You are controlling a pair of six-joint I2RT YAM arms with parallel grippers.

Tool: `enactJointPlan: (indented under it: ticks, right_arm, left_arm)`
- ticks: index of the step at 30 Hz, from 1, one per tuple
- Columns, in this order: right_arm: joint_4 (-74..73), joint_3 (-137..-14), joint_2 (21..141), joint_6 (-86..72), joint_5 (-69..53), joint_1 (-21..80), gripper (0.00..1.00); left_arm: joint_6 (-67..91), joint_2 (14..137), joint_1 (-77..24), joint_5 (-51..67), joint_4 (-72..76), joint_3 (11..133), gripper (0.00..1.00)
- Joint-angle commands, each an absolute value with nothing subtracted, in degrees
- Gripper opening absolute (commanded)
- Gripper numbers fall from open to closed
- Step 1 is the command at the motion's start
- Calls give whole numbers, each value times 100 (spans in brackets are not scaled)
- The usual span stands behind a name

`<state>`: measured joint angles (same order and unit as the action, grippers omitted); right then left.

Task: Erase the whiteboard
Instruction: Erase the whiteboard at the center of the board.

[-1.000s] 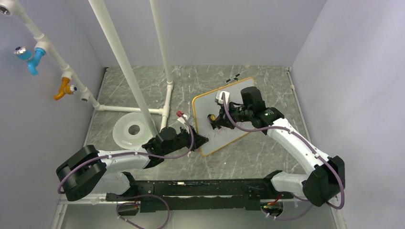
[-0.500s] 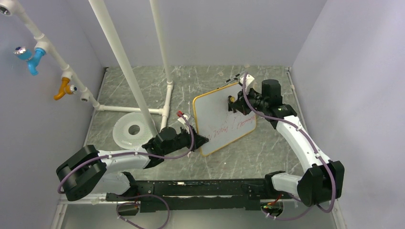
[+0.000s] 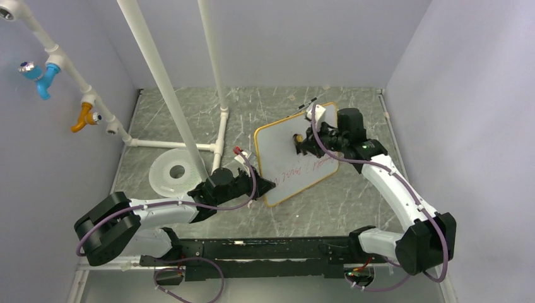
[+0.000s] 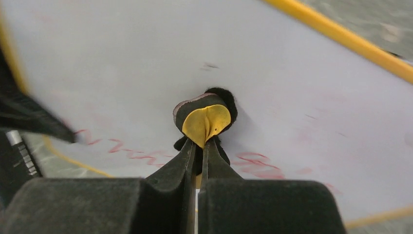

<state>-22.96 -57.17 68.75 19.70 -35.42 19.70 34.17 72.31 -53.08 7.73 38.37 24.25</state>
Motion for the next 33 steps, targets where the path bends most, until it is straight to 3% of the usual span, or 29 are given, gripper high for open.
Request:
enactJointPlan:
  ticks: [1, 5, 10, 20, 28, 33]
  right_arm:
    - [-1753, -5713, 6727, 1790, -2546, 1607, 0]
    - [-2270, -5710, 6793, 2441, -3826, 1955, 0]
    - [-2776, -5829, 6989, 3024, -4406, 2736, 0]
    - [-2745, -5827, 6714, 3133, -3641, 1933, 0]
    - [-3277, -5795, 7014, 3775, -4049, 2701, 0]
    - [-2824, -5857, 7088, 3217, -3434, 2529, 0]
  left_arm:
    - [3129, 7158, -5432, 1323, 4243, 2604, 0]
    - [3136, 7213, -5432, 1366, 4296, 2619, 0]
    - [3130, 7221, -5432, 1355, 4295, 2620, 0]
    - [3092, 7176, -5434, 1361, 4266, 2593, 0]
    - [3087, 7111, -5432, 1351, 4280, 2563, 0]
    - [3039, 6943, -5432, 1279, 4109, 2518, 0]
